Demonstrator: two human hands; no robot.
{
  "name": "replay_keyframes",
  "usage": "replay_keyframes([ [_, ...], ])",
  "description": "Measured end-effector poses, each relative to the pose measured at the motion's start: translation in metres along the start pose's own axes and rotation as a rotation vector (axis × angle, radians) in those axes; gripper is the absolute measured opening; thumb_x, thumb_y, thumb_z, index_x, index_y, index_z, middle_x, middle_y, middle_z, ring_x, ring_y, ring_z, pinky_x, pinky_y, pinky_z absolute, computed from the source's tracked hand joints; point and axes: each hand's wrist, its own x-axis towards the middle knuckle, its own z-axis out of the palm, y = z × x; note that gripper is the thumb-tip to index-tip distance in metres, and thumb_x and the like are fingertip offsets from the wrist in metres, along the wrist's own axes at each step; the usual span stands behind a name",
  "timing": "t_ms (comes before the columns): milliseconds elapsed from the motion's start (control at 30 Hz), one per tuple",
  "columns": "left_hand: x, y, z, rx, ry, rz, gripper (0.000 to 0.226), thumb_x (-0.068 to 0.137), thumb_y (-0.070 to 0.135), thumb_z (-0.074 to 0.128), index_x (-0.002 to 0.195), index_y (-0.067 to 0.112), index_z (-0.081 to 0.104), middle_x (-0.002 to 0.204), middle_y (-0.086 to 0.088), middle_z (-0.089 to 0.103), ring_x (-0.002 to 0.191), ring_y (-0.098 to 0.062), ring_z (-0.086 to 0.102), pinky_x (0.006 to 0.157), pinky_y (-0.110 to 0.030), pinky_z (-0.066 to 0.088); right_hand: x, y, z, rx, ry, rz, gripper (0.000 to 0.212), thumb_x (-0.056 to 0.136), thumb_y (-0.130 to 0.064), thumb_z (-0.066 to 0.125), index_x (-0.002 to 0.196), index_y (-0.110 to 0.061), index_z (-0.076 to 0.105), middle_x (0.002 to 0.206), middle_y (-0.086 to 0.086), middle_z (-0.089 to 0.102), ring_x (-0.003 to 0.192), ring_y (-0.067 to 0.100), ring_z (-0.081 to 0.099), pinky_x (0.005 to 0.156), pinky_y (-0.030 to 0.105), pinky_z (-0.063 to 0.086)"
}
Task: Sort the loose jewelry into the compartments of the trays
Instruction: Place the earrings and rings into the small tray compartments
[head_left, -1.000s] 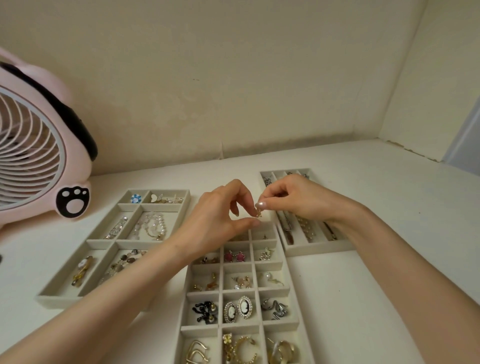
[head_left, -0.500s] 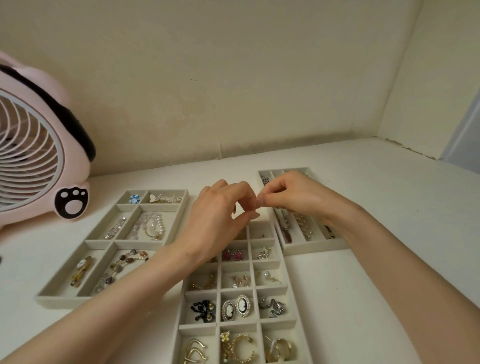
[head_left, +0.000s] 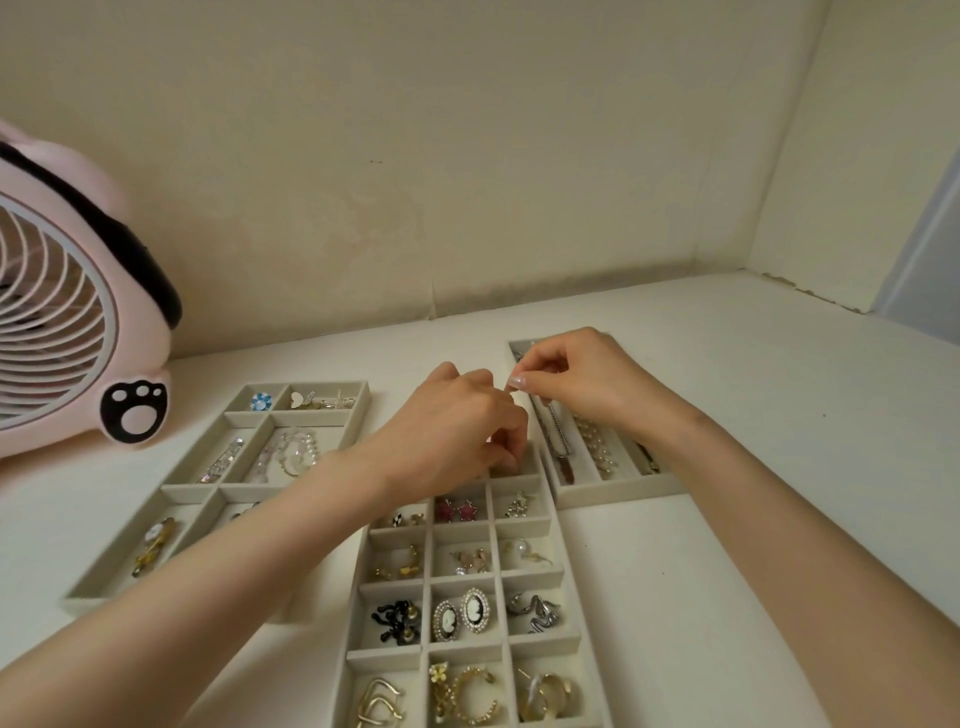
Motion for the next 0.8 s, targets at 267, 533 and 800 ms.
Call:
replay_keyframes([
  [267, 0.003, 0.007, 0.0, 0.124, -0.07, -0.035, 0.013, 0.089, 0.029, 0.052, 0.093, 0.03, 0.064, 0.096, 0.012, 0.065, 0.097, -0.01, 0.045, 0.084, -0.029, 0.032, 0.0, -0.002, 0.001, -0.02, 0.026, -0.04, 0.01, 0.087, -0.02, 0.066, 0.081, -0.023, 0.073, 0.079, -0.004, 0.069, 0.064, -0.001, 0.055, 0.064, 0.013, 0.044],
  [533, 0.008, 0.013, 0.0, 0.173, -0.056, -0.027, 0.013, 0.087, 0.02, 0.049, 0.094, 0.03, 0.055, 0.088, 0.008, 0.059, 0.094, -0.015, 0.053, 0.076, -0.029, 0.028, -0.002, -0.004, 0.0, -0.012, 0.051, -0.059, 0.014, 0.086, -0.019, 0.066, 0.075, -0.027, 0.071, 0.077, 0.003, 0.07, 0.061, 0.001, 0.055, 0.068, 0.021, 0.047],
  [800, 0.001, -0.001, -0.011, 0.034, -0.008, -0.072, 0.012, 0.086, 0.034, 0.061, 0.097, 0.031, 0.057, 0.092, 0.017, 0.062, 0.086, -0.007, 0.04, 0.084, -0.027, 0.033, -0.002, -0.005, 0.0, -0.015, 0.053, -0.06, 0.011, 0.087, -0.02, 0.065, 0.078, -0.024, 0.072, 0.069, -0.003, 0.065, 0.059, 0.001, 0.054, 0.062, 0.013, 0.042],
])
